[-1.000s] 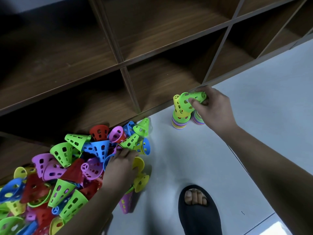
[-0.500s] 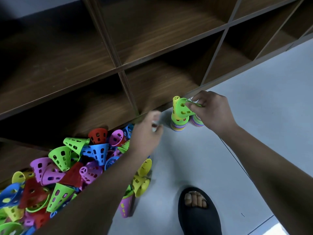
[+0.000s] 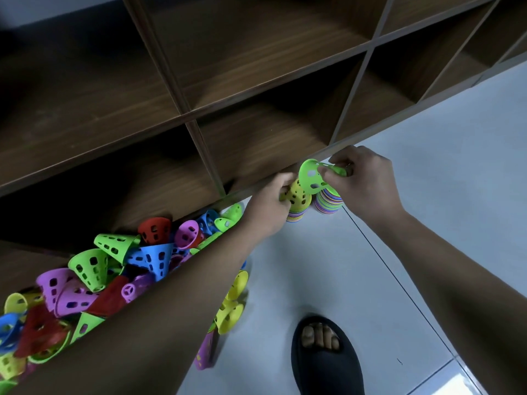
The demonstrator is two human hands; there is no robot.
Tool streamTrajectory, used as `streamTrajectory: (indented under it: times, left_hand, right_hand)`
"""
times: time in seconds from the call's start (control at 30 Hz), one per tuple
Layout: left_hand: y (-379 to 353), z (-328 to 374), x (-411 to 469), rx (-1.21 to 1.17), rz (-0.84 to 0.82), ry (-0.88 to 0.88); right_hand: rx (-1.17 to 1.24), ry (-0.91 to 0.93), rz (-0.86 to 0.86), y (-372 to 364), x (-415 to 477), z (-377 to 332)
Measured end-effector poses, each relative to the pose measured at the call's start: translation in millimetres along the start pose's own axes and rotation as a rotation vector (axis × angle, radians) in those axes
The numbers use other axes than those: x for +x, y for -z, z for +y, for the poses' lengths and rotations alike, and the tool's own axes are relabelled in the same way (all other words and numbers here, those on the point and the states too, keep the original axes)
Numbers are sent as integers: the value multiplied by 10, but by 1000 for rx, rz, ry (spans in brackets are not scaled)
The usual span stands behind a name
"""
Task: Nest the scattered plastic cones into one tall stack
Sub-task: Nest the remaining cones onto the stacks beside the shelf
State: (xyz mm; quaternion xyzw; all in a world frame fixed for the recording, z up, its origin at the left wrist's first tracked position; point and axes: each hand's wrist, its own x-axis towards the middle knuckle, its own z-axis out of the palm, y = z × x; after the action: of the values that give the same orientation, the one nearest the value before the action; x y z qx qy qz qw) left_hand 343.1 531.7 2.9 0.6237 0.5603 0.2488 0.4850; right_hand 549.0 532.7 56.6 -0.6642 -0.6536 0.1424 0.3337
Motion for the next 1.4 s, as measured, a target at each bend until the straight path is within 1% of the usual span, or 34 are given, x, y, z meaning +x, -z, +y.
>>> streamTrajectory:
  times: [0.1,0.17,0.37,0.43,0.53,0.6,0.67,0.77,0.87,0.93,1.0,1.07,1.17,1.27,1.4]
  left_hand:
    - [23,-42,-69,-59,28,12]
    - [72,-100,-164,-23,96,1]
    - [344,-472,-571,150,263,-16]
    - [460,-552,-753,206,291,2]
    - [645,-707,-1023,309,304,24]
    - [757,-817,-1194,385,327,31]
    - [836,-919,-1397,481,347,40]
    - [928,-1058,-1714,597,385,25]
    - [924,-1168,-2049,704,393,-20]
    - [836,-1208,-2278,722,391,-36]
    - [695,-1233,-2485,676,387,-56]
    - [534,-1265,-2627,607,372,-54]
    - [287,-1343,-2697,540,316,33]
    - [79,-1421,-2656,632,244,76]
    - [-52,-1427,-2550,728,214,119]
  right_hand:
    - [22,35,-9,-61,-12,-74]
    - [40,49,-22,-132,-11,-115]
    - [-42,93,-98,-360,-17,-140]
    - [-65,167,-67,-400,-102,-163]
    - [-135,335,-21,-501,-341,-233]
    - [-109,370,-57,-639,-565,-286]
    - [-53,366,-138,-815,-816,-322]
    - [-5,326,-293,-1074,-1198,-381]
    - [-10,256,-407,-1318,-1510,-445]
    - [-12,184,-455,-1476,-1653,-454]
    - [5,110,-497,-1601,-1748,-443]
    - [49,43,-499,-1679,-1801,-448]
    - [138,-96,-440,-1743,-1768,-479]
    - [159,-195,-434,-1831,-1672,-489]
    - [172,-209,-456,-1926,-1591,-459]
